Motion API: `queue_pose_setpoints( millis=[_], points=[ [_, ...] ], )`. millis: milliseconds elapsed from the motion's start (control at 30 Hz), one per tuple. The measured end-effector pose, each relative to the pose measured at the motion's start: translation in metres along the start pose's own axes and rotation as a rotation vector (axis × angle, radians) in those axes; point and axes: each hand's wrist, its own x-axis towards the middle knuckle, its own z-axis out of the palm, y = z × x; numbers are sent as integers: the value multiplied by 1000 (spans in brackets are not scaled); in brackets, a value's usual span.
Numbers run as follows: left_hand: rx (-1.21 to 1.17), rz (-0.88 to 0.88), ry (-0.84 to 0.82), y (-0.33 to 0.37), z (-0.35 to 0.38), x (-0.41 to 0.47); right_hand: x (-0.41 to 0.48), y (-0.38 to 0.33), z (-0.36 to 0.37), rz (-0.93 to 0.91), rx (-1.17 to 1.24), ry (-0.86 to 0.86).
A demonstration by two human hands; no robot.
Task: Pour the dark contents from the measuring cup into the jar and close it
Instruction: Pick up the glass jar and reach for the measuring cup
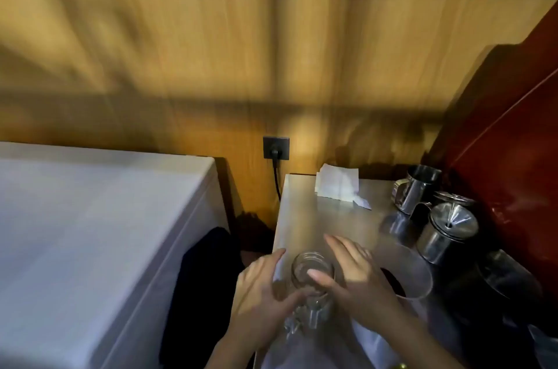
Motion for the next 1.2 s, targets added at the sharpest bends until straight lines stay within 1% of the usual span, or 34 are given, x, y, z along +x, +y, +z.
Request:
queue_pose_setpoints(
  millis=[133,267,400,467,533,633,733,833,967,1033,1100,1200],
  points=[
    [62,94,-61,0,4,-4,-3,-2,4,-39,-58,-22],
    [-21,110,-123,0,4,-5,-5,1,10,-39,-56,-74],
    [-200,28,-188,-6,5,-2,-6,1,11,-10,-39,-91],
    [-239,14,-233,-8,4,0,-8,2,10,7,-12,-89],
    [-210,26,-268,-7,1,3,-11,3,11,5,7,-76],
    [-69,71,-293,-2,-1,6,-14,3,12,20,28,-51],
    [-50,95,-331,-2,0,7,-17,2,13,29,20,-22],
    [-109,87,-311,0,2,5,-18,2,13,37,-3,-9],
    [-330,50,-241,-1,4,0,-19,-1,10,68,-70,-35],
    [-368,40,-212,-4,3,-2,-23,-3,5,105,-72,-32],
    [-376,32,-214,-8,3,-3,-28,-3,-3,131,-42,21],
    [-400,25,-226,-13,4,-5,-37,3,-14,173,-30,179]
  ],
)
